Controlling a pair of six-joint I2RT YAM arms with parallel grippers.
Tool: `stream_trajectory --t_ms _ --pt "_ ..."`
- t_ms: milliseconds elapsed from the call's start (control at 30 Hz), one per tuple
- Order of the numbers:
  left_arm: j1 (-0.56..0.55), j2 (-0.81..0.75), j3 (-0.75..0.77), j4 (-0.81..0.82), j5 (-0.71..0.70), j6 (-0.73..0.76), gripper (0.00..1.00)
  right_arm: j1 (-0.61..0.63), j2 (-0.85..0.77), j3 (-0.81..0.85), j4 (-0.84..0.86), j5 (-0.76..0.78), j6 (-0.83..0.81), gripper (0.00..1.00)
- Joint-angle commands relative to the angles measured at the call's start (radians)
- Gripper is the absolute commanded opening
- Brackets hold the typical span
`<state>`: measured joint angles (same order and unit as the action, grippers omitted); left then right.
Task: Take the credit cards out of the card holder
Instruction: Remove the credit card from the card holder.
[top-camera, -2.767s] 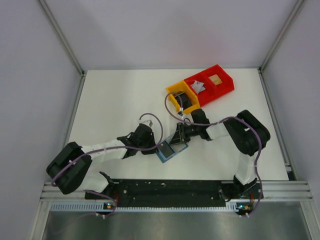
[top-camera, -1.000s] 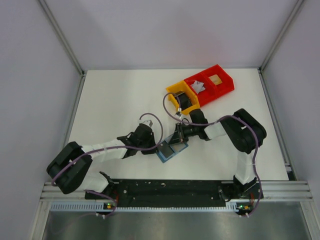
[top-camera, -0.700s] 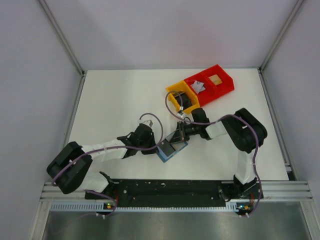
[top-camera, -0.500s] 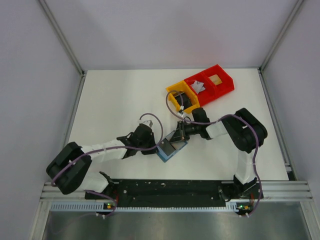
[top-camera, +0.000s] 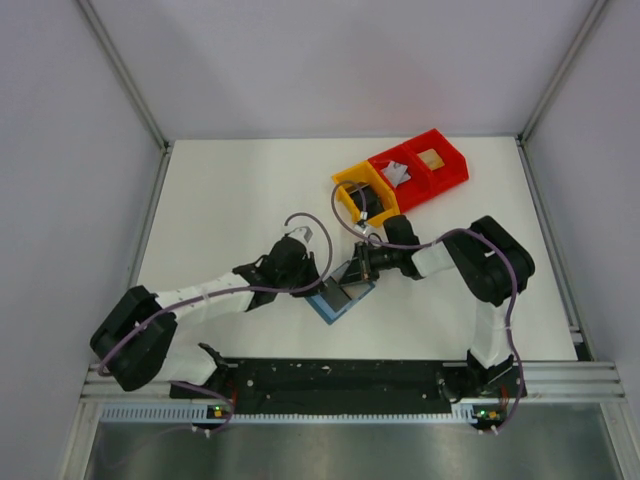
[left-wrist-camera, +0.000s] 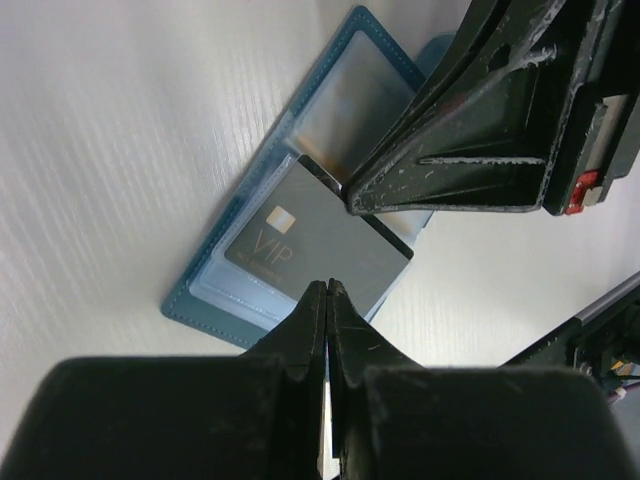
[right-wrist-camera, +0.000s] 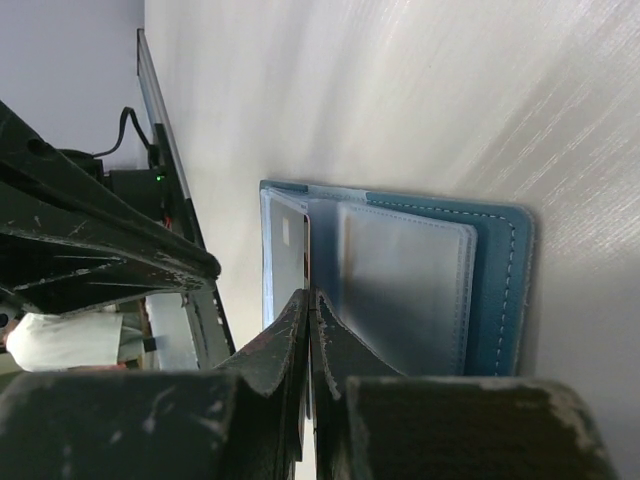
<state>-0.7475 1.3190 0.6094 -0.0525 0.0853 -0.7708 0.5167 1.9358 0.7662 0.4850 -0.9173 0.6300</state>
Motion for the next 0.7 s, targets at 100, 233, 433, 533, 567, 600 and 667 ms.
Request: stream_trajectory --t_ms 100,233,433,533,567,600,667 --pt "-0.003 0.109 0.064 0.011 0.004 0.051 0.00 0.011 0.005 0.012 0.012 -0.003 -0.032 0.00" --pt "-0.001 0.135 0.073 -0.027 -0.002 0.053 0.00 0.012 0.008 0.016 0.006 -0.002 -0.035 0.00" --pt "-0.001 0.177 0.073 -0.066 -0.012 0.053 0.00 0.011 0.008 0.021 -0.006 0.001 -0.042 0.00" --pt "-0.003 0.194 0.081 -0.098 -0.015 0.053 0.00 0.011 0.006 0.024 -0.019 0.001 -0.052 0.00" --pt "-0.003 0.197 0.082 -0.113 -0.016 0.054 0.00 0.011 0.003 0.027 -0.031 0.008 -0.056 0.00" --pt "-0.004 0.200 0.087 -0.131 -0.021 0.057 0.00 0.009 -0.001 0.027 -0.039 0.017 -0.061 0.00" --pt "-0.007 0.204 0.092 -0.165 -0.032 0.070 0.00 0.006 -0.012 0.027 -0.049 0.038 -0.062 0.00"
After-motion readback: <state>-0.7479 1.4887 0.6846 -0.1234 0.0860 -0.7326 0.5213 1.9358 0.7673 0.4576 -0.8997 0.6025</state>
